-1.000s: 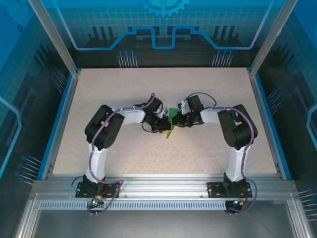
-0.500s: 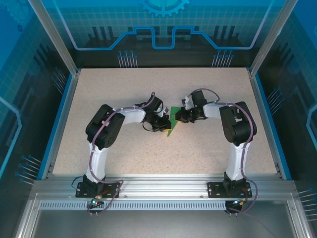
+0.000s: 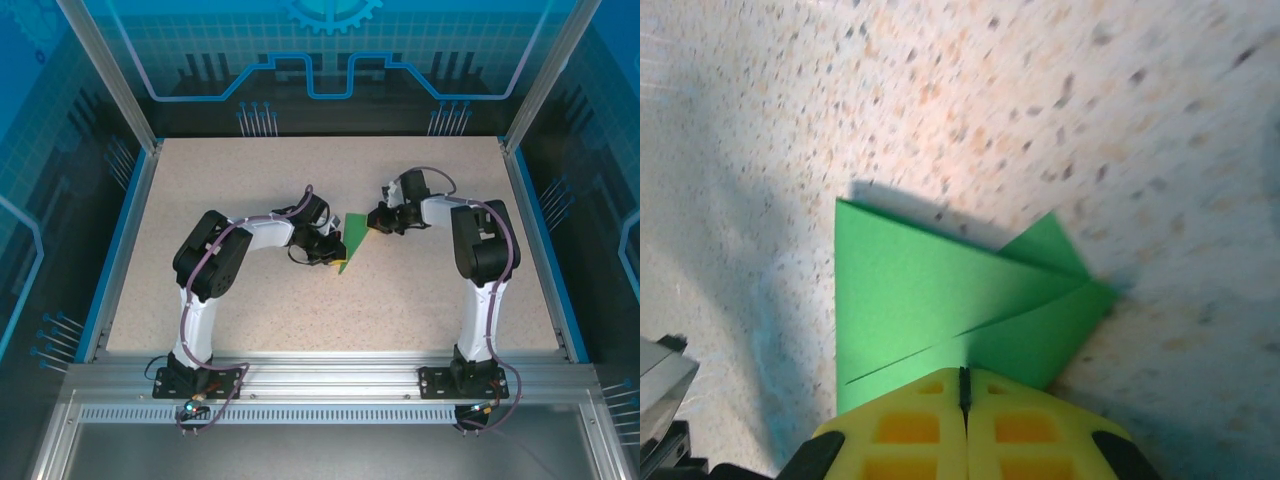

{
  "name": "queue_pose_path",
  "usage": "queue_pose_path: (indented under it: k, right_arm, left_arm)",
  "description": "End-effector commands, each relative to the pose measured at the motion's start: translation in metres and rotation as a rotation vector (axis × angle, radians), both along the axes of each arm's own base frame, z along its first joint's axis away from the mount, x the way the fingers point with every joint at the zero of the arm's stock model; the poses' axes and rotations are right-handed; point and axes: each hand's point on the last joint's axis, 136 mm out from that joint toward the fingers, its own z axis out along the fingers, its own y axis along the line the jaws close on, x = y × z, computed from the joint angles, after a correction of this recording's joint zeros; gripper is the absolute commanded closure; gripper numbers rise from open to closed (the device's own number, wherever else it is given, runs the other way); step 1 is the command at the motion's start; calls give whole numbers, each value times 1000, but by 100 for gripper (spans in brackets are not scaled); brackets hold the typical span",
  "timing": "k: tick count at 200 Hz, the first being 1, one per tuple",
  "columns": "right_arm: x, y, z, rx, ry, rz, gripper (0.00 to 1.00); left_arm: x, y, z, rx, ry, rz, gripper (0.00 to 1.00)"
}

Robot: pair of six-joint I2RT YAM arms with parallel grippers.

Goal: Fold a paper plane with a square sheet of paper (fold left side to right side)
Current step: Fold the wing for the fifth time at the center of the table.

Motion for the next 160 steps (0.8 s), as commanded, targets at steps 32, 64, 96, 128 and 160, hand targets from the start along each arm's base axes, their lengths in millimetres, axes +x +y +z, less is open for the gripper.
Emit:
queue_pose_path:
  k: [32,64,96,128,160]
  right_arm:
    - [18,-30,-19,-55,42,-58,94]
    - [31,-41,-17,-22,44,-93,95]
    - [43,-45,-14,-19,52,-110,94]
    - [53,-50,-14,22,78,-148,94]
    - [63,-62,-3,42,61,-187,94]
  left_arm:
    - [-23,18,-30,94,128,5,100]
    - [-23,18,-30,95,128,5,100]
    - [-23,18,-29,95,125,6,100]
    - [-23,18,-29,96,124,4,100]
    - [-23,16,-27,92,117,-1,100]
